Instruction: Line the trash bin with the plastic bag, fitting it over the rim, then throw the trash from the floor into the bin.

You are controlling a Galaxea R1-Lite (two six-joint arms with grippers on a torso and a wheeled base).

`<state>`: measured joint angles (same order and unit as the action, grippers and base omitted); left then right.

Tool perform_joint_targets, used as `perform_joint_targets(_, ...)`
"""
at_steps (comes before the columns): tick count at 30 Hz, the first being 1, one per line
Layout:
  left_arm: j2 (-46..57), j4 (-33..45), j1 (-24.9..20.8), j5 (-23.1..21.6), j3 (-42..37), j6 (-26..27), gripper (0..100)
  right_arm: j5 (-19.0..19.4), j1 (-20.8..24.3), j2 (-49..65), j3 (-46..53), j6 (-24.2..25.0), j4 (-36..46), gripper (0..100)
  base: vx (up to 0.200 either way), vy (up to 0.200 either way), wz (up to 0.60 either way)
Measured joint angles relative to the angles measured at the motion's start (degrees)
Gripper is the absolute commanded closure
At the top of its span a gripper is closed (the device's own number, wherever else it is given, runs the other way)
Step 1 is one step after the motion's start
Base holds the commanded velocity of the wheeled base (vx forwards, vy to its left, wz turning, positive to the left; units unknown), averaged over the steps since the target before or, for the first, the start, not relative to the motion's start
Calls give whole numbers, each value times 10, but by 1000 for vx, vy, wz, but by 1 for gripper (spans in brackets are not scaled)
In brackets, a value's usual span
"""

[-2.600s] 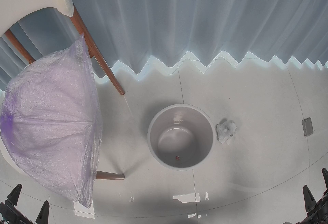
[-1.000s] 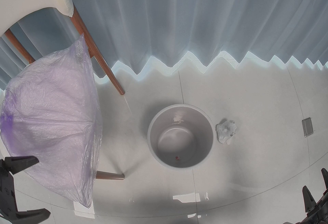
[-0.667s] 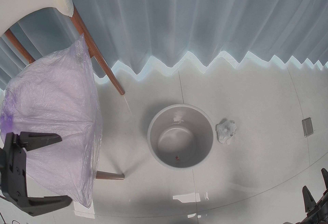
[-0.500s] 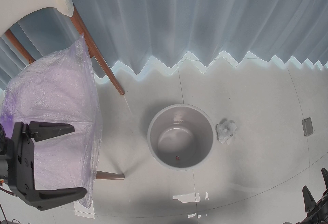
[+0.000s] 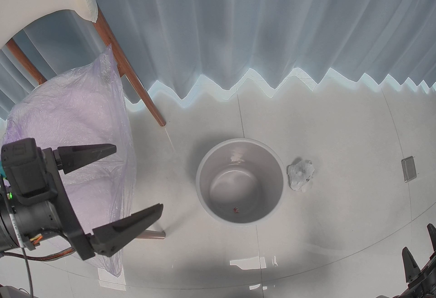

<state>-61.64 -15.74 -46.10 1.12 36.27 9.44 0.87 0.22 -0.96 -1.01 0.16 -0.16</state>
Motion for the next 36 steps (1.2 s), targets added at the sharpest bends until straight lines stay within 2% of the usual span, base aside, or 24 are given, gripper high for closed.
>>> perform_joint_targets(5,-32,-1,-50,180,24,1,0,0,0,0,0,0,0,0,0,0,0)
perform_joint_targets(10,-63,0,-74,345,48,5,0,0,0,0,0,0,0,0,0,0,0)
perform_joint_targets(11,-73,0,-79,390,54,9,0,0,0,0,0,0,0,0,0,0,0)
perform_joint_targets(15,-98,1,-83,458,68,34,0,0,0,0,0,0,0,0,0,0,0)
perform_joint_targets(20,-134,-1,-70,475,90,96,0,0,0,0,0,0,0,0,0,0,0)
perform_joint_targets(28,-191,3,-55,507,125,131,0,0,0,0,0,0,0,0,0,0,0)
perform_joint_targets(36,-241,6,-19,515,143,149,0,0,0,0,0,0,0,0,0,0,0)
